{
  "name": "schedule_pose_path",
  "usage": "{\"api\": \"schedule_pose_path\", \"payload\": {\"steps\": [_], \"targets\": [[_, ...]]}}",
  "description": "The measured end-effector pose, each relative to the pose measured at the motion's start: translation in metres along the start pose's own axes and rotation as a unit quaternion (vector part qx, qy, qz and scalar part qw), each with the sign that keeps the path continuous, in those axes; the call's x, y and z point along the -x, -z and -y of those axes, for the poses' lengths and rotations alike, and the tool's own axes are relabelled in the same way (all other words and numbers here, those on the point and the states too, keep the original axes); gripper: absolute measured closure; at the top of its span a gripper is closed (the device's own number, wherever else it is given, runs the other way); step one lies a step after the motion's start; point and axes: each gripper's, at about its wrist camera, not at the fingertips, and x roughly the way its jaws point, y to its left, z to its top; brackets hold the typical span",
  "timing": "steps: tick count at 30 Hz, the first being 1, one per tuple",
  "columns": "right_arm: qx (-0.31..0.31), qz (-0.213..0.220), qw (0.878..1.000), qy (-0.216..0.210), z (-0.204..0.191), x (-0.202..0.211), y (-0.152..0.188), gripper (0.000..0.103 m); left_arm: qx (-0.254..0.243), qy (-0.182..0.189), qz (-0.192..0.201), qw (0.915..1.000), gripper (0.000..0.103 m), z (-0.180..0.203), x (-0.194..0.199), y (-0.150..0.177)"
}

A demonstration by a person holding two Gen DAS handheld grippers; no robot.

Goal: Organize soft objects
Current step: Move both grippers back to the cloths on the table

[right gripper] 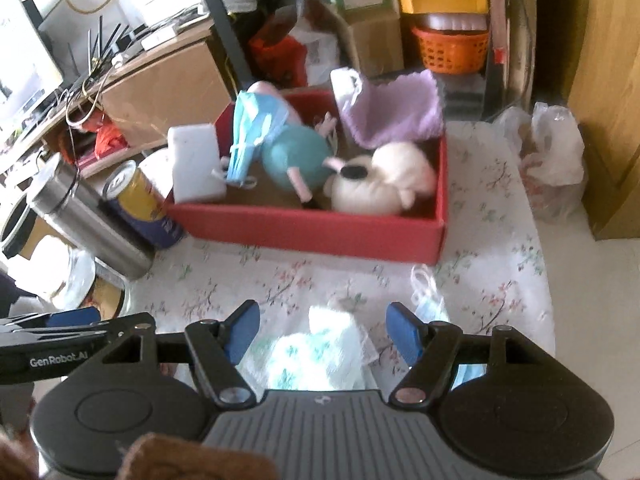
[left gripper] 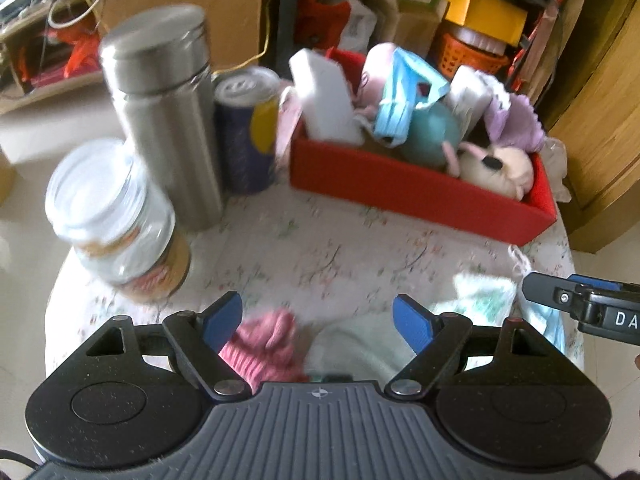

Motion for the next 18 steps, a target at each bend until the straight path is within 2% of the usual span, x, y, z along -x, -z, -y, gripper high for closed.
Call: {"api": "schedule_pose_path", "payload": {"steps": [4, 10, 15, 18], "targets": [[0.008, -0.002, 1.000, 0.008, 0.003, 0.003, 0.009, 0.061, -0.003, 0.011, -0.010, 0.9999, 0.022, 0.000, 0.002, 0.012], [-0.019, -0.012, 0.999, 0.030, 0.030, 0.002, 0.021, 0.061, -0.019, 0.071, -0.039, 0.9965, 0.022, 0.024, -0.001, 0.030], [-0.035, -0.007, 0.997, 0.069, 0.054, 0.002, 0.025, 0.060, -0.028, 0.086, -0.042, 0.9950, 0.022, 0.049, -0.013, 0.029], [-0.046, -0.021, 0.995, 0.087, 0.066, -0.008, 0.027, 0.060, -0.016, 0.101, -0.055, 0.9932, 0.022, 0.065, -0.030, 0.026]]}}
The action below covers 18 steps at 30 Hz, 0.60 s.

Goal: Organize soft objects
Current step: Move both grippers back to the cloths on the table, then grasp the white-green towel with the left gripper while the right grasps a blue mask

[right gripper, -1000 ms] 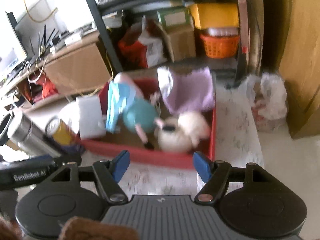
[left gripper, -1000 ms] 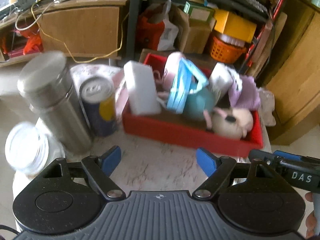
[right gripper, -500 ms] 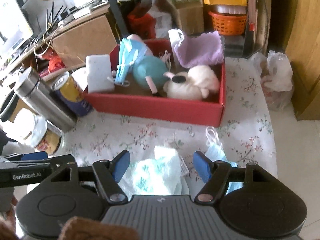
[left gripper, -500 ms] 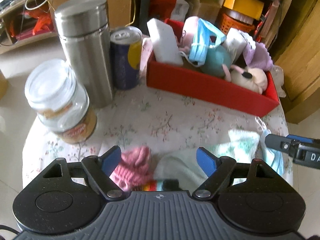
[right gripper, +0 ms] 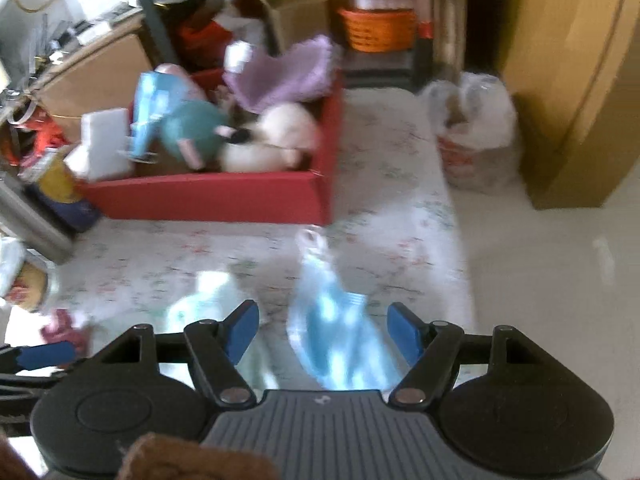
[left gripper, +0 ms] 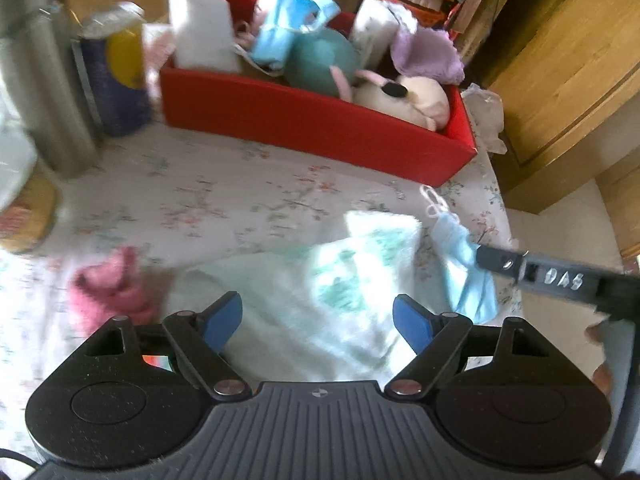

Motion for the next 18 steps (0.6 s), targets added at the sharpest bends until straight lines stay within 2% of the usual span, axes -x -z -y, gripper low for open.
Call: {"api": "schedule_pose_path", "payload": {"steps": [2, 10, 14, 17, 18], "targets": [[-0.007, -0.015, 1.000, -0.001, 0.006, -0.011, 0.001, 0.060, 0.001, 0.012, -0.013, 0.9998, 0.022, 0.008, -0.012, -0.003], [-0.041, -0.061, 0.997, -0.020, 0.022, -0.043, 0.006, 0.060, 0.002, 0.004, -0.027, 0.9996, 0.022, 0.026, -0.050, -0.005], [-0.013, -0.064, 0.998, -0.002, 0.022, -0.048, 0.011, 0.059, -0.040, -0.026, -0.027, 0.9985, 0.025, 0.036, -0.054, 0.002], [0.027, -0.058, 0.998, 0.013, 0.014, -0.049, 0.019, 0.058, -0.085, -0.059, -0.017, 0.9945, 0.036, 0.046, -0.055, 0.011], [0.044, -0.055, 0.997, 0.022, 0.009, -0.048, 0.021, 0.061, -0.097, -0.073, -0.012, 0.9926, 0.044, 0.049, -0.055, 0.014]]}}
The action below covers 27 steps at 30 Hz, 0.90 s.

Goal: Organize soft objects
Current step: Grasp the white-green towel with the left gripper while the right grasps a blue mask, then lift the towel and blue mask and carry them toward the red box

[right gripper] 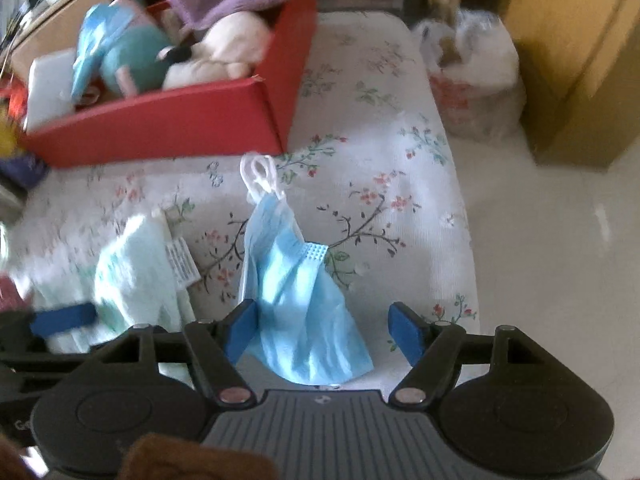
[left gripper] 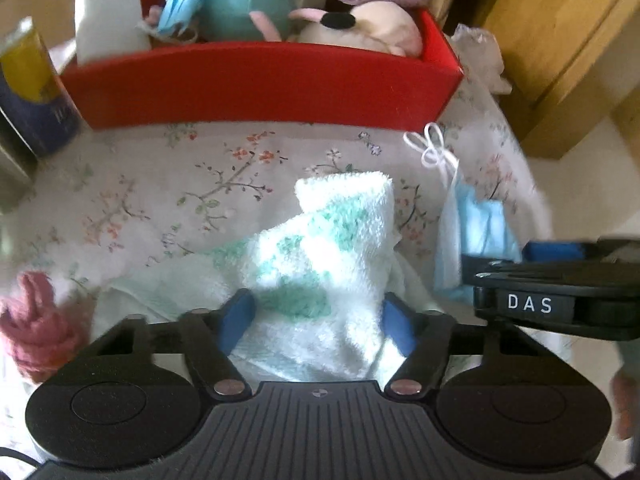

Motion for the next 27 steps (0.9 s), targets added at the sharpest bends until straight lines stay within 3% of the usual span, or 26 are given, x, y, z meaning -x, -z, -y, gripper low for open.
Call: {"api": "schedule_pose_path", "payload": {"steps": [1, 3, 6, 9, 17, 22, 27], "targets": [[0.006, 0.004, 1.000, 0.001, -0.002, 0.001, 0.001, 0.063, -0.011, -0.014, 0.003, 0.9998, 0.055, 0.002, 0.001, 0.002], [0.009, 0.004, 1.000, -0.008, -0.002, 0.004, 0.000, 0.081, -0.022, -0.028, 0.005, 0.9994, 0.069, 0.001, 0.003, 0.003], [0.001, 0.003, 1.000, -0.022, 0.000, 0.007, -0.002, 0.098, -0.003, -0.013, -0.003, 0.9999, 0.093, -0.010, 0.007, 0.002], [-0.011, 0.008, 0.999, -0.038, 0.003, 0.011, -0.003, 0.102, 0.021, 0.014, -0.003, 0.9997, 0.097, -0.018, 0.014, 0.000], [-0.072, 0.043, 0.990, -0.116, 0.016, 0.032, -0.011, 0.103, 0.076, 0.086, 0.042, 0.9925, 0.098, -0.036, 0.056, -0.011], [-0.111, 0.075, 0.978, -0.160, 0.025, 0.053, -0.019, 0.103, 0.115, 0.147, 0.073, 0.9796, 0.098, -0.042, 0.080, -0.025], [-0.146, 0.109, 0.963, -0.199, 0.037, 0.078, -0.024, 0.103, 0.146, 0.207, 0.115, 0.9605, 0.098, -0.048, 0.113, -0.035]]}}
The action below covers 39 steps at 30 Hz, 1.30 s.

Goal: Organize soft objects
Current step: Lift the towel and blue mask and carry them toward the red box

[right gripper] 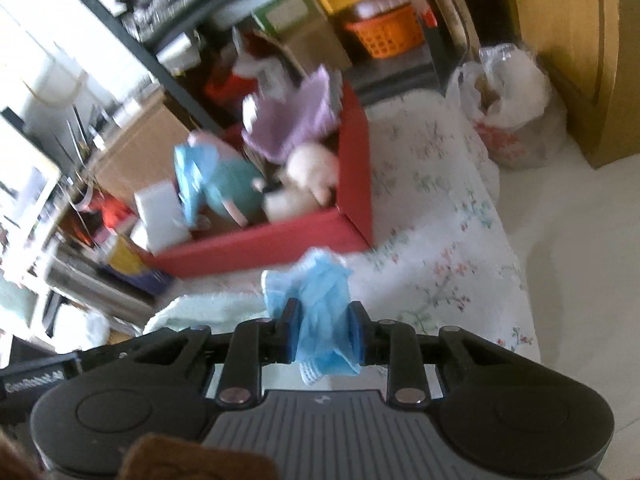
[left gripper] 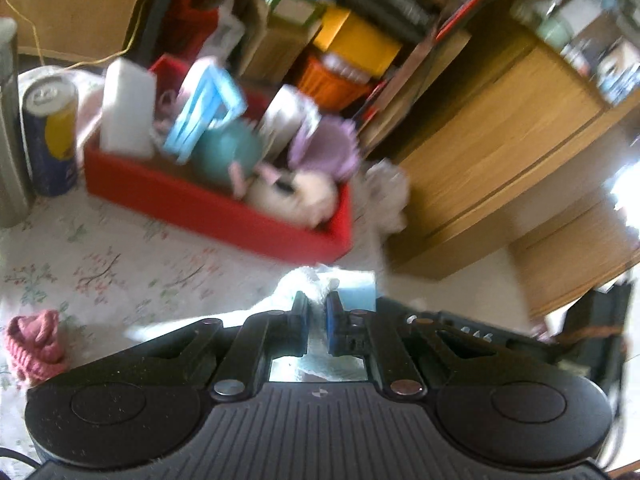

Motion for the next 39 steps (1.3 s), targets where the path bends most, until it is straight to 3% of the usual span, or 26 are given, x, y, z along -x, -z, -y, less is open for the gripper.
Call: {"api": "schedule_pose_path", "payload": {"steps": [10, 24, 32, 39], "targets": [[-0.066, 0.048, 0.992, -0.093, 0.006, 0.035, -0.015, 0.103, 0.042, 0.087, 0.070, 0.9929, 0.098, 0.009, 0.047, -0.028], [-0.095, 0.119, 0.976, -0.156, -0.014, 0.057, -0.057, 0.103, 0.021, 0.102, 0.138, 0.9849, 0.098, 0.037, 0.088, -0.096], [-0.063, 0.144, 0.976, -0.148, -0.046, 0.067, -0.090, 0.103, 0.002, 0.069, 0.152, 0.9859, 0.098, 0.057, 0.095, -0.135], [0.016, 0.164, 0.982, -0.088, -0.094, 0.089, -0.136, 0.103, -0.016, 0.035, 0.162, 0.9860, 0.097, 0.072, 0.103, -0.168]]}}
